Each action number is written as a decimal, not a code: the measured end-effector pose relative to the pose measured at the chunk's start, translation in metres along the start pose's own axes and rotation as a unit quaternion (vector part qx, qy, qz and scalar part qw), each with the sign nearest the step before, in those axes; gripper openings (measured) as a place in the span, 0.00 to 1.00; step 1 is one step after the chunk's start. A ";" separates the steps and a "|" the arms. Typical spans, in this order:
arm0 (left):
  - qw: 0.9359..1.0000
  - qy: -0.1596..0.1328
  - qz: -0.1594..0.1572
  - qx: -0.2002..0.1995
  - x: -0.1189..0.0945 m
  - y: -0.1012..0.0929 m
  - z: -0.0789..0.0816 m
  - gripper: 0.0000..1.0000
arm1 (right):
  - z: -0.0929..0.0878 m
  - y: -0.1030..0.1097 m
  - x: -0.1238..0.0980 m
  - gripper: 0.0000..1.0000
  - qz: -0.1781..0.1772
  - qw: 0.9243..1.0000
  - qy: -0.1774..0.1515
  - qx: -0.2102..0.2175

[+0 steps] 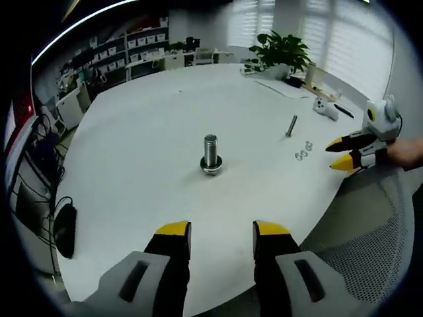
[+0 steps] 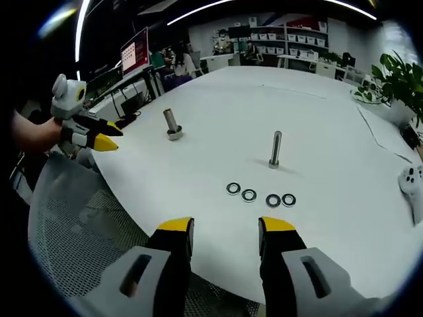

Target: Place the washer onto the threaded stud by aligning its center hole with the stud, sliding it down to the base, and recovering from edge contact or off-axis alignment until the washer reaches the visible bottom stop.

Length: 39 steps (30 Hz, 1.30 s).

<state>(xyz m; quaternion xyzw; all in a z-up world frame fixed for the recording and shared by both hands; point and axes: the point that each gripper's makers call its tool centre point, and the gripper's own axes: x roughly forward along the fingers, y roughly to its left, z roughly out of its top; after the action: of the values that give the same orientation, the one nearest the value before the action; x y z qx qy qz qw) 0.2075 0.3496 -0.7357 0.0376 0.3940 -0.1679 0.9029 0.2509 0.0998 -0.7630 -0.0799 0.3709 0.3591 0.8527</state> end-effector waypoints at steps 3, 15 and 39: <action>1.000 0.000 -0.002 0.001 0.002 -0.003 -0.005 0.36 | -0.001 0.000 0.000 0.42 -0.001 1.000 0.004 -0.003; 0.999 -0.025 -0.024 0.013 -0.005 -0.013 -0.006 0.36 | -0.005 -0.004 -0.001 0.42 -0.012 1.000 0.012 0.000; 0.996 -0.072 -0.053 0.018 -0.005 -0.026 0.007 0.34 | -0.017 -0.017 -0.001 0.47 -0.054 0.997 0.048 -0.007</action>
<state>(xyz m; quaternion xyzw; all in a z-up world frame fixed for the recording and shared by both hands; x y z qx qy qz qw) 0.2004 0.3255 -0.7256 0.0204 0.3263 -0.2246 0.9180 0.2520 0.0799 -0.7771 -0.1227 0.4041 0.3107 0.8515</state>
